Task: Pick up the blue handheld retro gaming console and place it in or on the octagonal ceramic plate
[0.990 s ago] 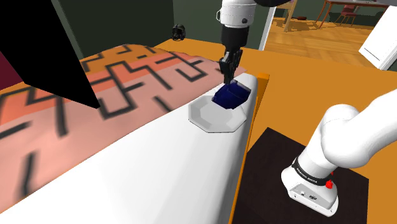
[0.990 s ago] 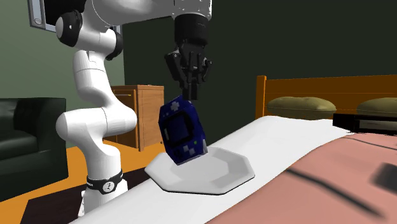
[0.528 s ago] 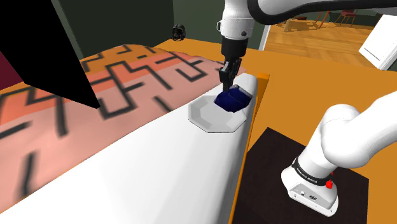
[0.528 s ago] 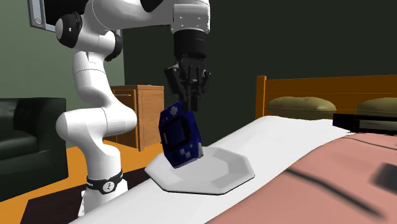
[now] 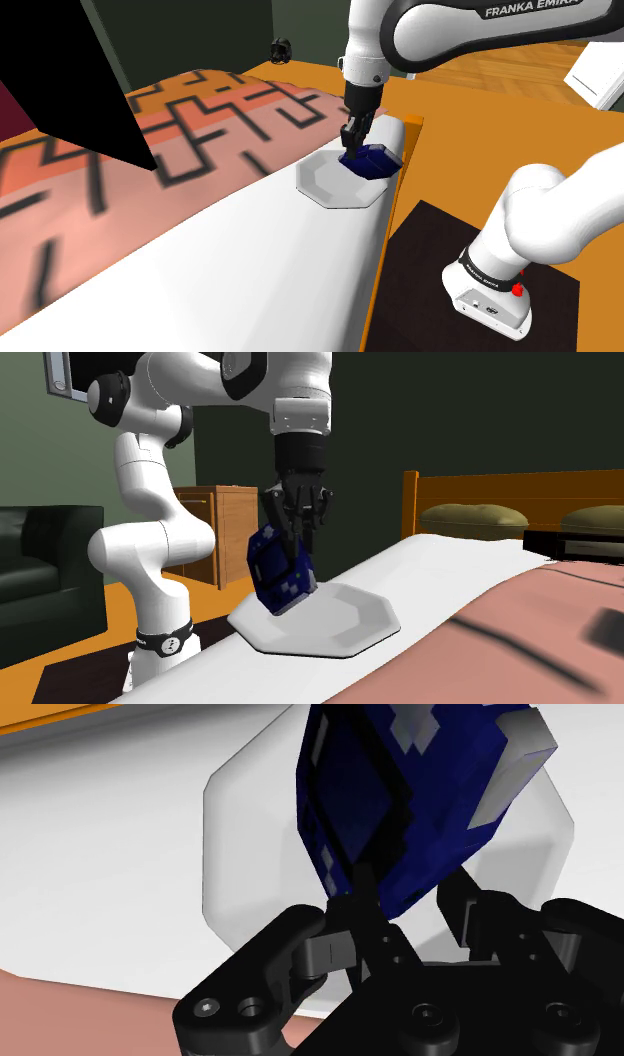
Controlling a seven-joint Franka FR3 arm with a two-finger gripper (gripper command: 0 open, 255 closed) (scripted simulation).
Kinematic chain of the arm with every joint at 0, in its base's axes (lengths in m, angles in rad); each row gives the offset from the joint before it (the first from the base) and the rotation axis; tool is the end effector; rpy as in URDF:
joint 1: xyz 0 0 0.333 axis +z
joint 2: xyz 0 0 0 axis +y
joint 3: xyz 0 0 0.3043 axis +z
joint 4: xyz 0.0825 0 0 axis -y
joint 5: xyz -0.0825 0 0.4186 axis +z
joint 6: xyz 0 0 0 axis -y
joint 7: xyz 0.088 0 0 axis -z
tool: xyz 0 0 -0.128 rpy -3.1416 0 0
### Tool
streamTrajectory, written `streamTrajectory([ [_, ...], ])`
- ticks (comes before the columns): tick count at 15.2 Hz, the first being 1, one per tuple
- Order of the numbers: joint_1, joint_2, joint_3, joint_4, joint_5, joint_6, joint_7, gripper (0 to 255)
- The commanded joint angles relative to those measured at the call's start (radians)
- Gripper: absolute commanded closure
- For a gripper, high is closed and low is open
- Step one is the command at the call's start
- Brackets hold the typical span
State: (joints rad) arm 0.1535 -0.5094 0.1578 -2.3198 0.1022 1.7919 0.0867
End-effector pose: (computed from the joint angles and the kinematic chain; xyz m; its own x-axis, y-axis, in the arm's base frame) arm 0.4115 0.1471 0.4870 0.9834 0.1796 -0.0250 0.1791 -0.9836 -0.0204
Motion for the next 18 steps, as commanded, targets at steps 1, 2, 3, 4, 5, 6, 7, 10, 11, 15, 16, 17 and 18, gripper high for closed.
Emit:
streamTrajectory([
  [1,-0.002,0.009,0.000,-0.026,-0.002,0.017,-0.001,255],
  [2,-0.002,0.009,0.001,-0.026,-0.001,0.017,-0.001,255],
  [3,-0.002,0.009,0.001,-0.026,-0.001,0.017,-0.001,255],
  [4,-0.002,0.009,0.001,-0.026,-0.001,0.017,-0.001,255],
  [5,-0.003,0.009,0.001,-0.026,-0.001,0.017,-0.001,255],
  [6,-0.003,0.009,0.001,-0.026,-0.001,0.017,-0.001,255],
  [7,-0.003,0.009,0.002,-0.026,-0.001,0.017,-0.001,255],
  [10,-0.002,0.007,0.003,-0.029,0.000,0.019,0.000,0],
  [11,-0.002,0.007,0.003,-0.030,0.001,0.020,0.000,0],
  [15,-0.005,0.008,0.000,0.007,-0.003,-0.017,-0.001,0],
  [16,-0.006,0.009,-0.003,0.042,-0.005,-0.050,0.000,0],
  [17,-0.007,0.011,-0.005,0.077,-0.007,-0.083,0.000,0],
  [18,-0.008,0.014,-0.006,0.105,-0.008,-0.109,0.001,0],
])
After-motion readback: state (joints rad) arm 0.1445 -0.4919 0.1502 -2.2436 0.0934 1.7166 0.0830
